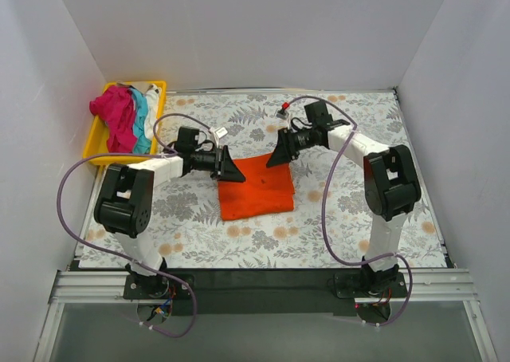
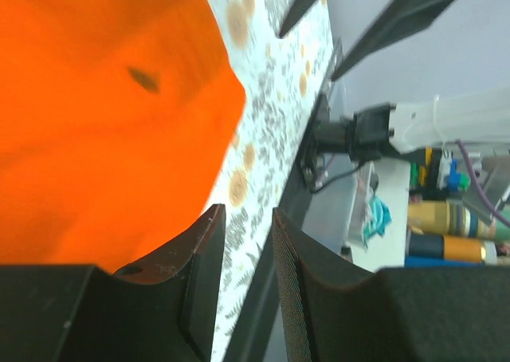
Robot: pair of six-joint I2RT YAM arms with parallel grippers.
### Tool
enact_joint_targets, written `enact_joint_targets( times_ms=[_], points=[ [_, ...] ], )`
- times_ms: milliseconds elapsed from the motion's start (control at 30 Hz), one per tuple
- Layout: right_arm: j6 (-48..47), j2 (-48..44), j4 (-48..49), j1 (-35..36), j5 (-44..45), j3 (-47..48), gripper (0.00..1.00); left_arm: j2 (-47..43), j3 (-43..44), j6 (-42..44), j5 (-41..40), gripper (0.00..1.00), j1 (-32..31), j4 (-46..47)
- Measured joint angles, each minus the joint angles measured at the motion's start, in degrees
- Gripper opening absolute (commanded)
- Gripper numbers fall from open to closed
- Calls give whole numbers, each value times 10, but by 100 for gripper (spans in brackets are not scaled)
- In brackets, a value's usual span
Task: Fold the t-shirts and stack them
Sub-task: Fold the tshirt, then neatly place the folded tshirt to the corner
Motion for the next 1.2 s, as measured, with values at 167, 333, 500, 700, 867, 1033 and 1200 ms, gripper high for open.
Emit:
enact_joint_targets(
  times_ms=[167, 333, 500, 700, 867, 1033, 1200],
  points=[
    [19, 53, 35, -11, -1, 73, 38, 57, 45, -11, 0, 29, 43, 32],
    [47, 122, 63, -31, 0, 74, 38, 130, 73, -35, 0, 29, 67, 79],
    [92, 197, 104, -58, 1, 78, 38, 191, 87, -55, -4, 29, 88, 120],
    [159, 217, 152, -68, -15, 81, 38, 237, 98, -98, 7, 29, 109, 156],
    [180, 219, 166, -79, 2, 96, 38, 239, 146, -77, -16, 32, 108, 124],
    [147, 219, 124, -123, 47, 161, 40, 213, 204, -34, -40, 37, 109, 71],
    [92, 160, 58, -147, 142, 177, 67, 102, 205, 1, -78, 41, 110, 11]
  ],
)
